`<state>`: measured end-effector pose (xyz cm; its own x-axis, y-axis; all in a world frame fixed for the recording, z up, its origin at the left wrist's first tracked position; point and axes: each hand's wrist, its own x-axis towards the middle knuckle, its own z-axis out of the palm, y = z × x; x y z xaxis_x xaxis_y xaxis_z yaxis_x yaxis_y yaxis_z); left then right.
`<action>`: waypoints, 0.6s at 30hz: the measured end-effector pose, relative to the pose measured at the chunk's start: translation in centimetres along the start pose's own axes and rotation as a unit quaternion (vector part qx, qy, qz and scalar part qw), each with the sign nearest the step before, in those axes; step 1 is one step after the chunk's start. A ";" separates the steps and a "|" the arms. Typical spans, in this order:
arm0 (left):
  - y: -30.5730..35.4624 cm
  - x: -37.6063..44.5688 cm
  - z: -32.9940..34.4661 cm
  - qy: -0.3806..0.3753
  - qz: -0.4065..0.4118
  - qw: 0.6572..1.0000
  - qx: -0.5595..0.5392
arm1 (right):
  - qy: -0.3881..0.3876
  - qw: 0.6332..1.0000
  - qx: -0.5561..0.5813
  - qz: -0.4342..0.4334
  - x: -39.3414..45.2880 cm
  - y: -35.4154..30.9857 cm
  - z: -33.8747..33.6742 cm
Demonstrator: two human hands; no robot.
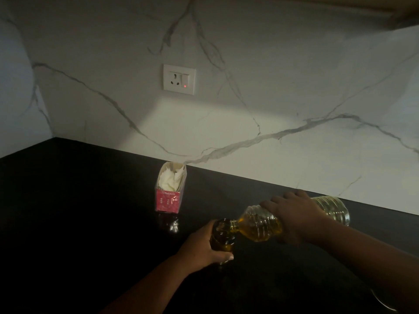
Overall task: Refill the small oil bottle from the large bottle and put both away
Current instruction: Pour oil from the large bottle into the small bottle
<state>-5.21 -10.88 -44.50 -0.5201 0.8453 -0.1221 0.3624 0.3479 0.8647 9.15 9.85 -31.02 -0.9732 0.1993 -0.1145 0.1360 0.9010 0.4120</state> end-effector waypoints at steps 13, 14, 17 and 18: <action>-0.2 0.4 0.2 0.012 0.000 1.000 -0.001 | 0.003 1.000 -0.009 0.002 0.1 0.1 0.1; -0.2 0.4 0.2 0.012 -0.002 1.000 -0.004 | 0.002 1.000 -0.010 0.002 0.0 0.1 0.1; -0.2 0.4 0.2 0.013 -0.005 1.000 -0.006 | 0.002 1.000 -0.011 0.002 0.0 0.0 -0.2; -0.2 0.4 0.2 0.011 -0.005 1.000 -0.005 | 0.001 1.000 -0.010 0.002 0.0 -0.1 -0.2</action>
<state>-5.39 -10.51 -44.81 -0.5409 0.8324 -0.1207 0.3491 0.3527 0.8682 9.09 9.72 -30.83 -0.9730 0.2023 -0.1107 0.1364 0.8920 0.4309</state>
